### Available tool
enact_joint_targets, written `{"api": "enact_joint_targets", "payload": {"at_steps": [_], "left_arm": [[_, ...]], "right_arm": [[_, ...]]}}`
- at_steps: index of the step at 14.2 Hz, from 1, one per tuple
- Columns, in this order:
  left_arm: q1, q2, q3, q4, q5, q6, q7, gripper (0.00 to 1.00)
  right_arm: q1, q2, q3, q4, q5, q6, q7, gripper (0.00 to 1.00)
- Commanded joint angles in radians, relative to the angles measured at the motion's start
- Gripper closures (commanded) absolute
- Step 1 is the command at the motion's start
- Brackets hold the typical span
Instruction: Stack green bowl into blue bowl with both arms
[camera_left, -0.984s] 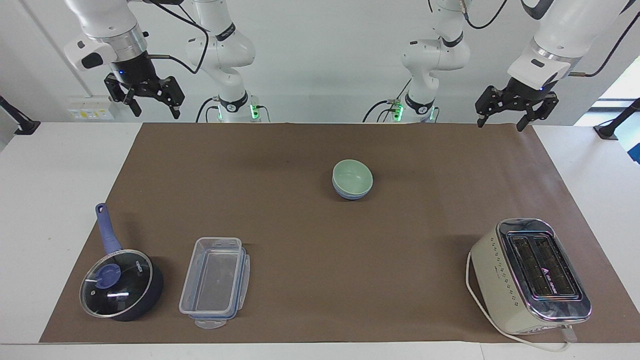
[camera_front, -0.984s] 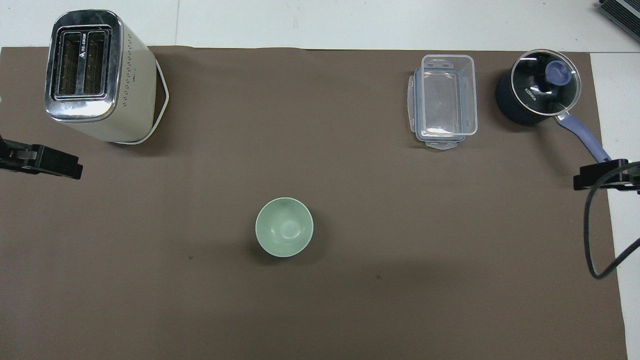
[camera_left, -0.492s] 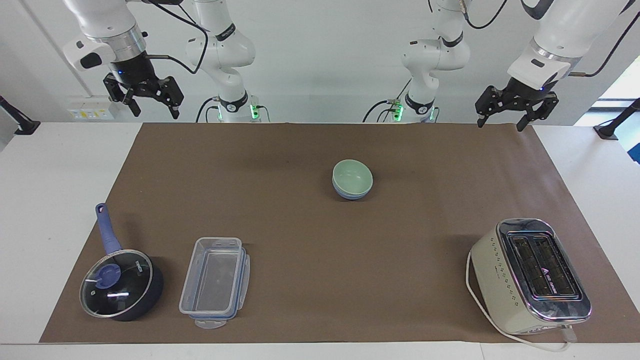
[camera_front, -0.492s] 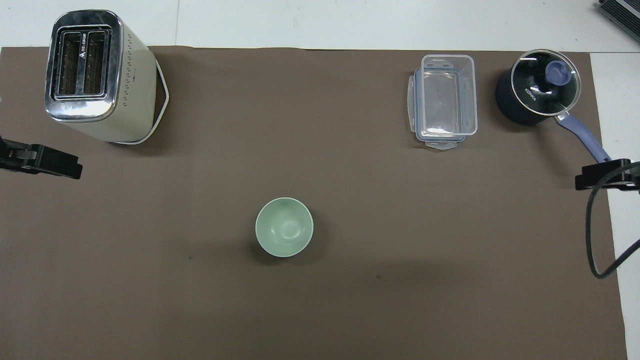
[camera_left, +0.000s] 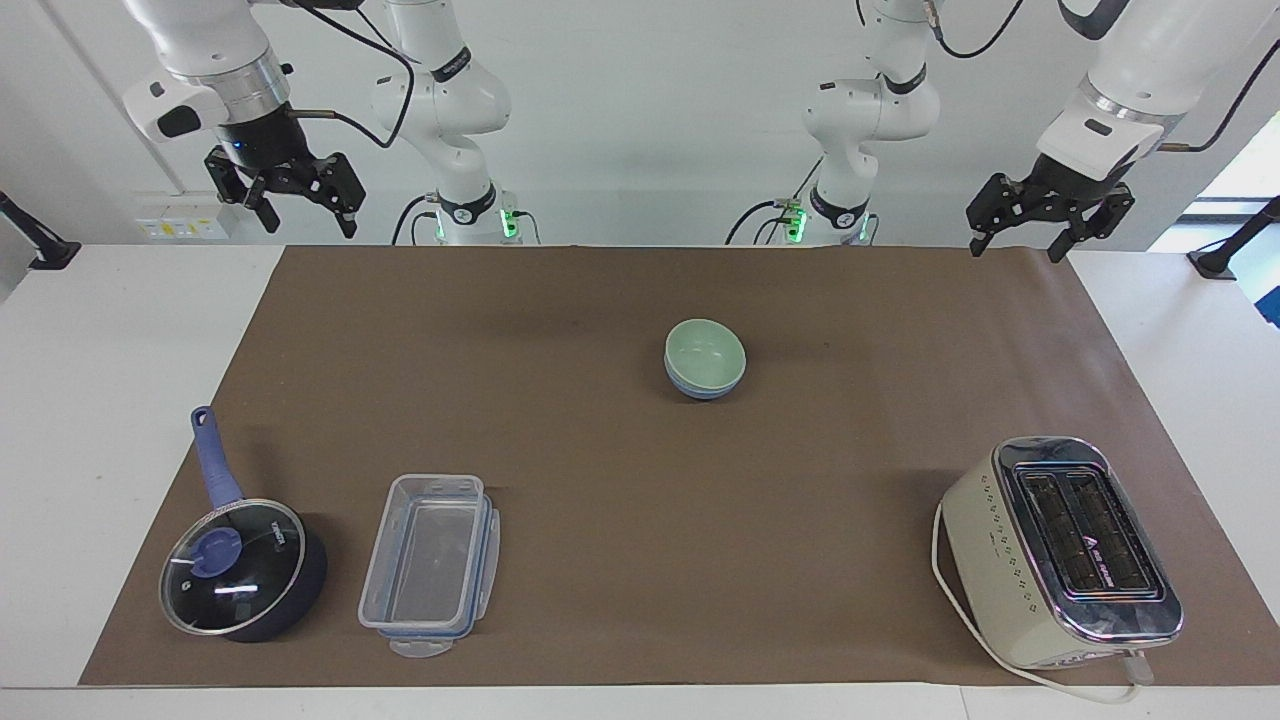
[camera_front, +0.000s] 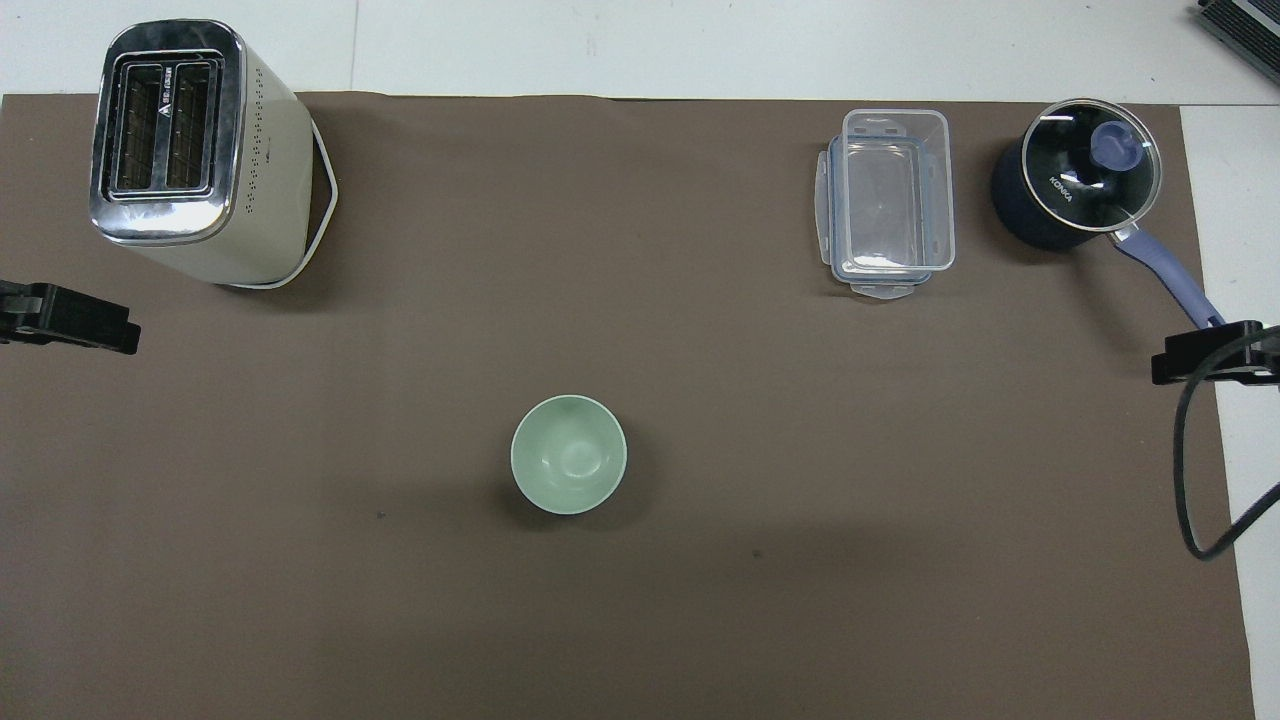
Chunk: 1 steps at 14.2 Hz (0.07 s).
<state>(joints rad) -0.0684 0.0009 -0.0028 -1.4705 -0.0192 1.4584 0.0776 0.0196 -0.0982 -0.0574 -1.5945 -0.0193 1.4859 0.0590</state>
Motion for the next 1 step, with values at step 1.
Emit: {"api": "enact_joint_targets", "payload": {"at_steps": [1], "left_arm": [[0.012,-0.022,-0.008,-0.028,-0.004,0.019,0.001,0.0]], "right_arm": [[-0.016,-0.006,-0.001,-0.001,0.018,-0.029,0.001,0.0]]}}
